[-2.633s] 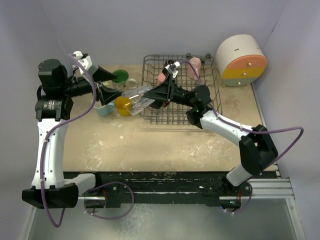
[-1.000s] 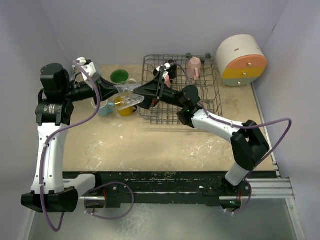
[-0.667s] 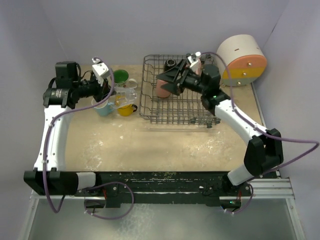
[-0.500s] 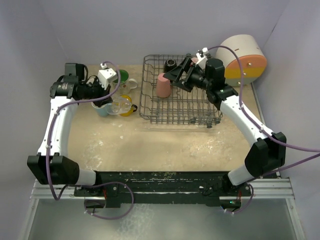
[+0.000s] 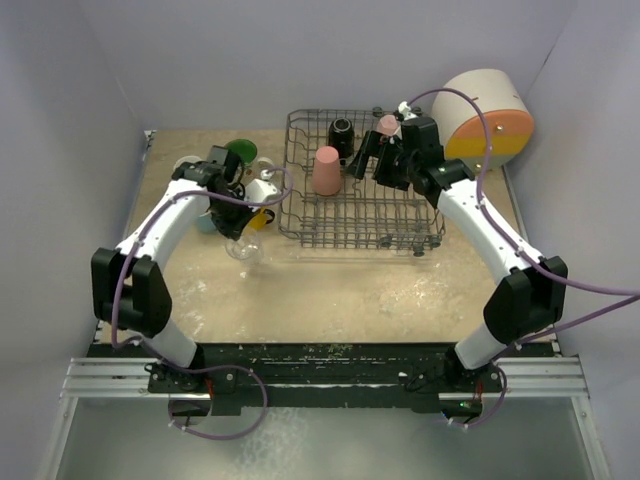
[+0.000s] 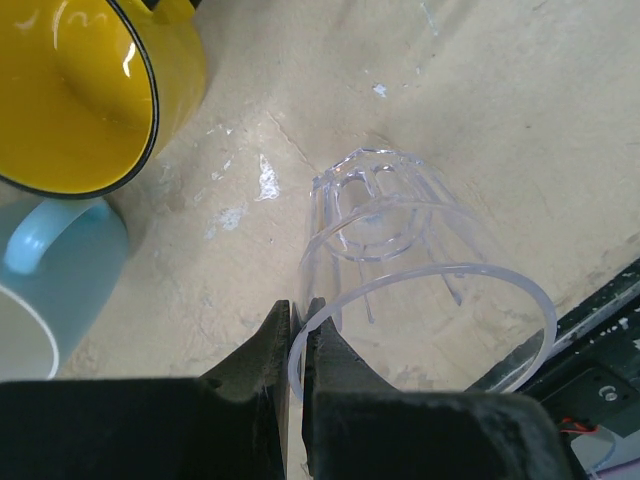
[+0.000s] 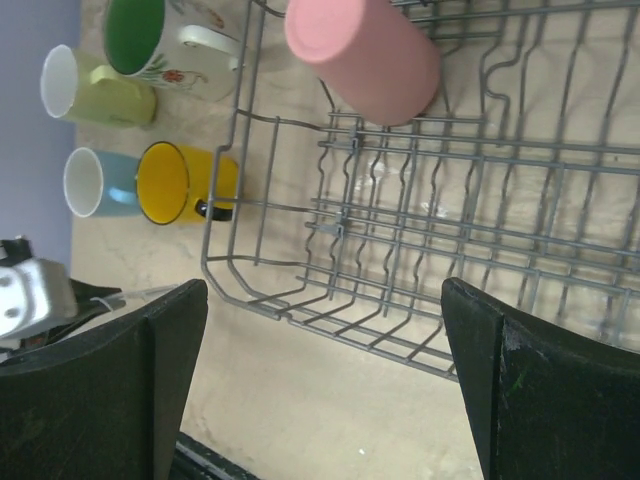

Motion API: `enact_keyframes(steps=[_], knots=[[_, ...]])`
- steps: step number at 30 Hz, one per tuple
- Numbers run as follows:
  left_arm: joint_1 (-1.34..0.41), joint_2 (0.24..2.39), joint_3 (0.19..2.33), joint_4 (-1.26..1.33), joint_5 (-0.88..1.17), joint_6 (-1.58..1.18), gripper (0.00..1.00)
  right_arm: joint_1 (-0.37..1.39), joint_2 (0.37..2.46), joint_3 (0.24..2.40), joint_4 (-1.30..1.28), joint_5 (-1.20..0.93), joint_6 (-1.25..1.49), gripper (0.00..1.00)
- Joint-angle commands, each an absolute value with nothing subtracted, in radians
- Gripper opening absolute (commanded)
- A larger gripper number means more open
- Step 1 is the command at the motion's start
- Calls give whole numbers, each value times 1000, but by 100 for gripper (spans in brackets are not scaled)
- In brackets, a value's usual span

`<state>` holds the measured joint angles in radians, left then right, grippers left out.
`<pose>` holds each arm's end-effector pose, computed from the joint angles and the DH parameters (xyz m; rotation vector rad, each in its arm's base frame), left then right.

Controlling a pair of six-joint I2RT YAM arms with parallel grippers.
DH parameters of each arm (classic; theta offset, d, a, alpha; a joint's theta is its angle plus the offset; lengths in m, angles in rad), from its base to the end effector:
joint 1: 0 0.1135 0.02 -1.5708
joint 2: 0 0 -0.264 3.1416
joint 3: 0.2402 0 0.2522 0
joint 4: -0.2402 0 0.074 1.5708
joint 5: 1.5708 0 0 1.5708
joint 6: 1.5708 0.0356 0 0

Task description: Unload the cups from the dish rack

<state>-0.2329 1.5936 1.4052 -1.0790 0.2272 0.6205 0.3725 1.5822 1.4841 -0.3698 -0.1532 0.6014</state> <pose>0.3001 -0.0794 0.2868 1.2000 2.5217 -0.2304 0.3428 0.1398 0.3640 0.1425 2.1154 0.7532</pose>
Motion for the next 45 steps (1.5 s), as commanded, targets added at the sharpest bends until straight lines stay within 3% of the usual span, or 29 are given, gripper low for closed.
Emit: enact_keyframes(steps=[1, 15, 24, 29, 33, 34, 35, 37, 45], knots=[[-264, 1647, 1405, -1028, 101, 561, 0, 369, 1585, 1545, -409, -58, 529, 100], [-348, 1735, 1423, -936, 44, 480, 0, 372, 1739, 1652, -364, 100, 471, 100], [-351, 1744, 1438, -953, 59, 476, 19, 419, 1812, 1696, -309, 156, 469, 100], [-350, 1709, 1478, -970, 77, 472, 32, 485, 1907, 1788, -325, 231, 443, 100], [-349, 1648, 1518, -1007, 123, 463, 54, 532, 1997, 1904, -336, 287, 421, 100], [-349, 1630, 1532, -1022, 138, 463, 65, 543, 2026, 1936, -344, 301, 414, 100], [-349, 1608, 1552, -1037, 149, 462, 68, 552, 2058, 1976, -358, 314, 408, 100], [-348, 1564, 1587, -1059, 156, 464, 98, 560, 2128, 2055, -395, 342, 397, 100], [-318, 1427, 1734, -1120, 201, 441, 99, 565, 2295, 2223, -443, 424, 348, 100]])
